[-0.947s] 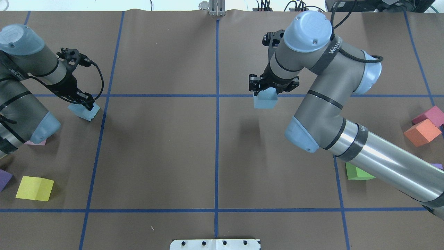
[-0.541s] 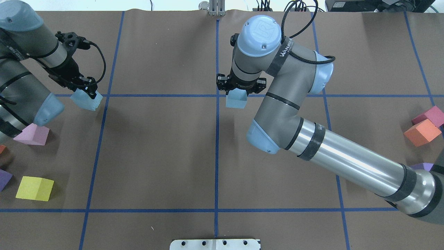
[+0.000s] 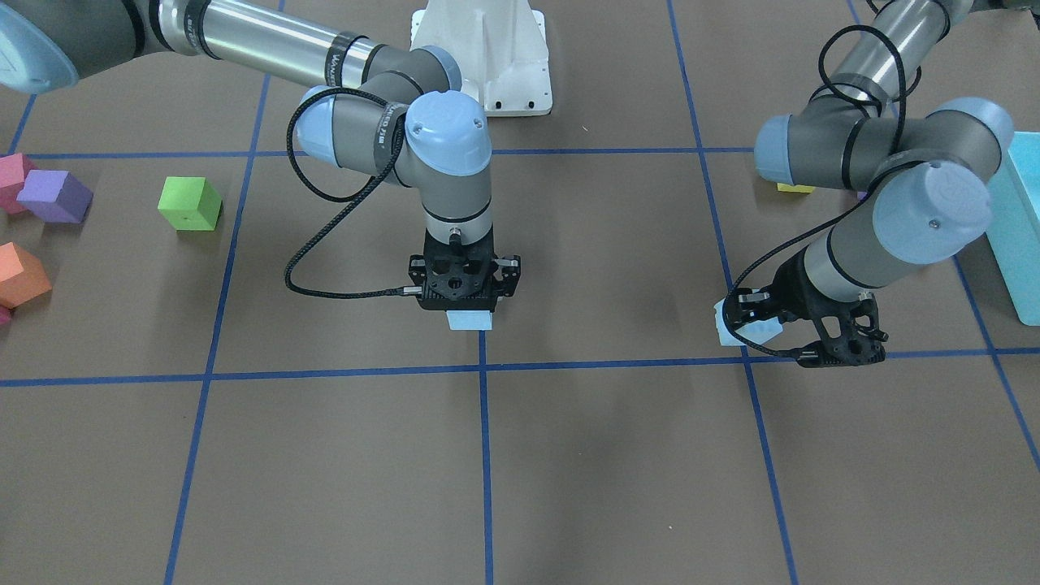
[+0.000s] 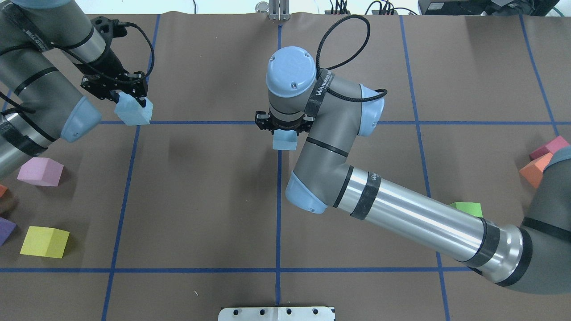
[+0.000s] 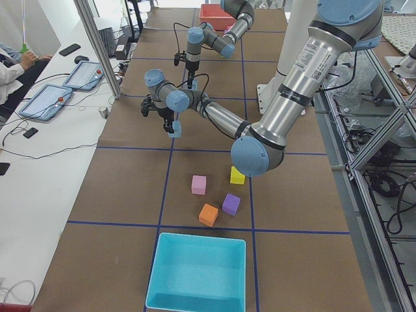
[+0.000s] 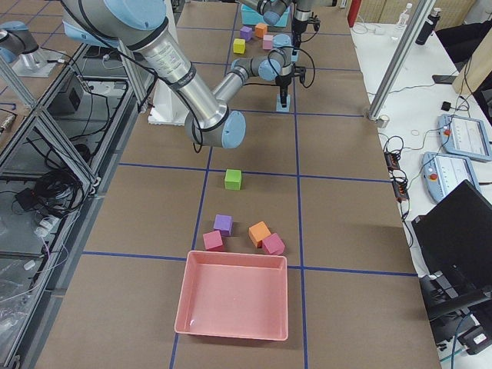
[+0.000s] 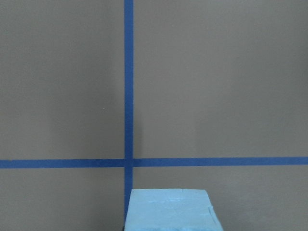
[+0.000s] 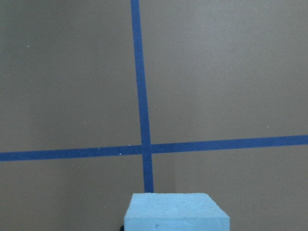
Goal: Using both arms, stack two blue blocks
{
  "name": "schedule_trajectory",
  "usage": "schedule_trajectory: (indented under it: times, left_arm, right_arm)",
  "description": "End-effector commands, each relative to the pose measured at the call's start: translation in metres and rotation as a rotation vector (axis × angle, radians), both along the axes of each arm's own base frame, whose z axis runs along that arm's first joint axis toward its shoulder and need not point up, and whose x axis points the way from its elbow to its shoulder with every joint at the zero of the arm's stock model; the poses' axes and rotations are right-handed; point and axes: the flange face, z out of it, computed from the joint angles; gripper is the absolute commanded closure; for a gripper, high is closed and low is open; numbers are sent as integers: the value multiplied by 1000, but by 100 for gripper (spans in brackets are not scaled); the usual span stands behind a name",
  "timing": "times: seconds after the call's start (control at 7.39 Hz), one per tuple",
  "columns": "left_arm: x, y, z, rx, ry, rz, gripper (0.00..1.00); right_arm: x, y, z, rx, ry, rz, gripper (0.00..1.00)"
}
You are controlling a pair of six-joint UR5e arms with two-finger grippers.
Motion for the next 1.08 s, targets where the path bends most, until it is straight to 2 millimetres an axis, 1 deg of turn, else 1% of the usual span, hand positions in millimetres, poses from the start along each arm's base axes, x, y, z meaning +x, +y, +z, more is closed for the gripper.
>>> schedule_trajectory:
  times: [0.0,0.14,0.54,0.68,0.95]
  left_arm:
    - [4,-4,-28,-38,20,-55,51]
    - [4,-4,-30,-36,22,-55,51]
    - [6,-5,-32,-39,22,-59,51]
    - [7,-5,-36,-48,25,-69,51]
    - [10,-7,-53,-58,36,-92,51]
  right_arm:
    - [-29,31,7,0,16,-47,35]
    - [-34,38,10,-2,20,-58,35]
    - [-34,38,24,-3,34,-66,30]
    - [-33,37,22,0,32,-66,0]
    - [-17,23,9,18,-7,-44,0]
